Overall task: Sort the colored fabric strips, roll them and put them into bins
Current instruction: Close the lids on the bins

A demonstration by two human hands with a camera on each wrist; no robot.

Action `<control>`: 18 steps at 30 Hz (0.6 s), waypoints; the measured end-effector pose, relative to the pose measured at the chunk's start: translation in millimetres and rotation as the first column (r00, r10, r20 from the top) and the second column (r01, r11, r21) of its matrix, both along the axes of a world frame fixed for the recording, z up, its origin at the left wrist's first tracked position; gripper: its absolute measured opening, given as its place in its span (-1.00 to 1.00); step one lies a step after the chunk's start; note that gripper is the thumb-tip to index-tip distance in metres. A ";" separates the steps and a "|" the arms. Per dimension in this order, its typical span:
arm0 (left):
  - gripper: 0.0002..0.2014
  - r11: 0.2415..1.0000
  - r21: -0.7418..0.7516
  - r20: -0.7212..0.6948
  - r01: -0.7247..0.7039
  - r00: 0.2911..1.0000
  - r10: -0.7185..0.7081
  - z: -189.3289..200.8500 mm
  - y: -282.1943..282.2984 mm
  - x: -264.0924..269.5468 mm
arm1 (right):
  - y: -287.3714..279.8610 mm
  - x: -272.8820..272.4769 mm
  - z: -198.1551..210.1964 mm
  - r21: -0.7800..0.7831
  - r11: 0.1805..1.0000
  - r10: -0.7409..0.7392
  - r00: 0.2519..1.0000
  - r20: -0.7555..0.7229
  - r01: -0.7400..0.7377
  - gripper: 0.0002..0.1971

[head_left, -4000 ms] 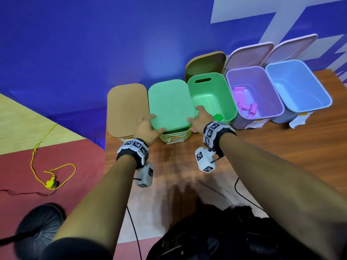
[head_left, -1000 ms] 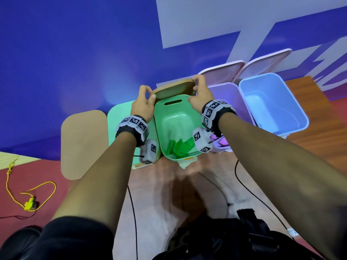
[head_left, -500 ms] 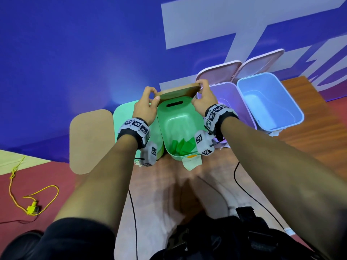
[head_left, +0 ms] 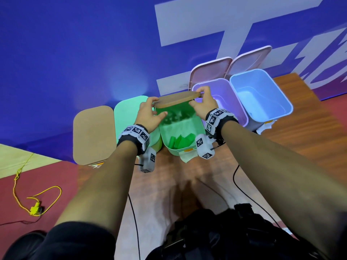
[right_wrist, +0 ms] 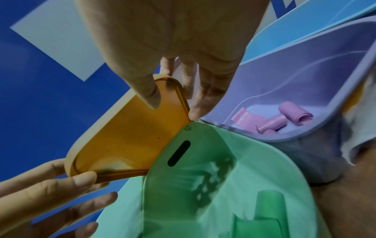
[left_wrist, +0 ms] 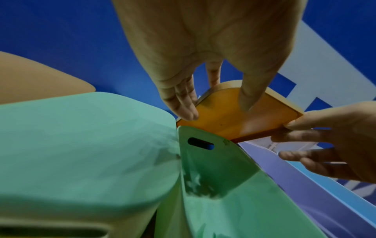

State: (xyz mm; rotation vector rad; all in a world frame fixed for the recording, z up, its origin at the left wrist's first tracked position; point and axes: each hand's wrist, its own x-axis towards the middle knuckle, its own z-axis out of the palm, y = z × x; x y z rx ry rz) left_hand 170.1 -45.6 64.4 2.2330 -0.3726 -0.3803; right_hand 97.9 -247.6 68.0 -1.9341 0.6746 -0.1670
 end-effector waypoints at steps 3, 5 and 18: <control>-0.45 1.000 0.005 -0.011 0.021 1.000 -0.021 -3.4 1.0 -11.9 | 2.7 -16.1 -2.3 0.011 1.000 -0.013 0.999 -0.035 0.014 -0.66; -0.46 0.999 0.026 -0.018 0.031 0.999 -0.030 -9.6 2.9 -20.5 | 5.9 -27.4 -5.2 -0.002 1.000 -0.021 0.999 -0.050 0.021 -0.64; -0.48 0.981 0.126 0.066 0.145 0.986 -0.154 -33.7 16.5 -46.0 | 15.9 -56.1 -2.2 0.015 0.999 -0.036 0.982 -0.184 0.040 -0.57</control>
